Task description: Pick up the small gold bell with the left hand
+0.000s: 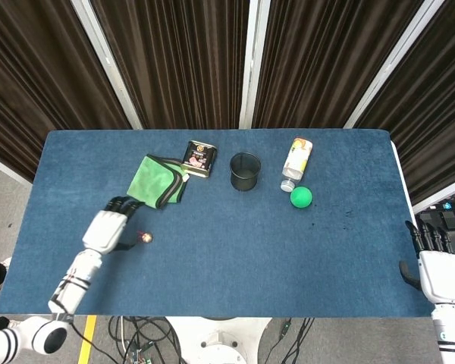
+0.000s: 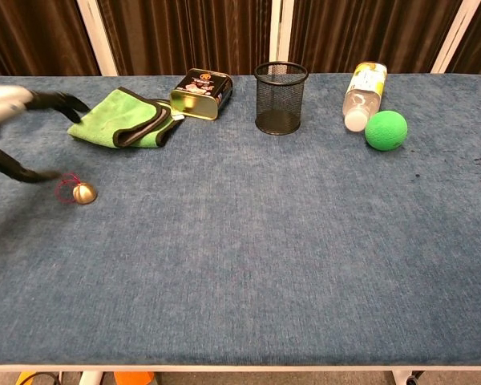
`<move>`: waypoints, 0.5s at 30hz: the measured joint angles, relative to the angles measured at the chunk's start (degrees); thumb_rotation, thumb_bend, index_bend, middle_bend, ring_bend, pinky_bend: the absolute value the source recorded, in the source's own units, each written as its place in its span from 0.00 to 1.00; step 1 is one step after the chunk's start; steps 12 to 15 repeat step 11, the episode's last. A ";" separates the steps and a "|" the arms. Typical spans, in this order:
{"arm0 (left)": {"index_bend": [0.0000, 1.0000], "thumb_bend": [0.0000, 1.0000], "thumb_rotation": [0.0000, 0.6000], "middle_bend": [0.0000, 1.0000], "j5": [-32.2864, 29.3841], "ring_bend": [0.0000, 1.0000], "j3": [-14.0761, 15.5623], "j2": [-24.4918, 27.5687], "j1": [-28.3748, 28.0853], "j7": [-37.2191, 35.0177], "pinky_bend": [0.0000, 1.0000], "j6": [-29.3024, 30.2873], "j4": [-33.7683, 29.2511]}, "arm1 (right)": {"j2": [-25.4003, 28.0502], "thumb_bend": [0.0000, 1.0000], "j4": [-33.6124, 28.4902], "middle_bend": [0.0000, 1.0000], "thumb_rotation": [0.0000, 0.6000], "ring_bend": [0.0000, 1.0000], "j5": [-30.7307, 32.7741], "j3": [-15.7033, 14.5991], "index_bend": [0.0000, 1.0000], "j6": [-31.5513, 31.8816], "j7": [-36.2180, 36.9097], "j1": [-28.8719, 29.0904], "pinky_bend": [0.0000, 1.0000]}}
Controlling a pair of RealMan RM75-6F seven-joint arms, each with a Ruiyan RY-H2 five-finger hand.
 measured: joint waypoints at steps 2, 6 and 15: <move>0.13 0.23 1.00 0.16 0.52 0.07 0.18 1.37 2.49 0.69 0.10 4.97 -0.89 | 0.15 0.32 -0.07 0.00 1.00 0.00 -0.22 -0.01 0.00 0.53 0.45 -0.29 0.00; 0.13 0.21 1.00 0.15 1.51 0.05 0.90 3.34 8.98 1.00 0.10 16.11 -0.70 | 0.05 0.32 0.24 0.00 1.00 0.00 -0.36 -0.18 0.00 0.92 1.18 -0.74 0.00; 0.13 0.19 1.00 0.15 3.05 0.05 3.05 4.77 19.24 -3.49 0.10 26.70 2.73 | -0.49 0.32 0.97 0.00 1.00 0.00 -0.61 -0.64 0.00 0.80 1.66 -1.02 0.00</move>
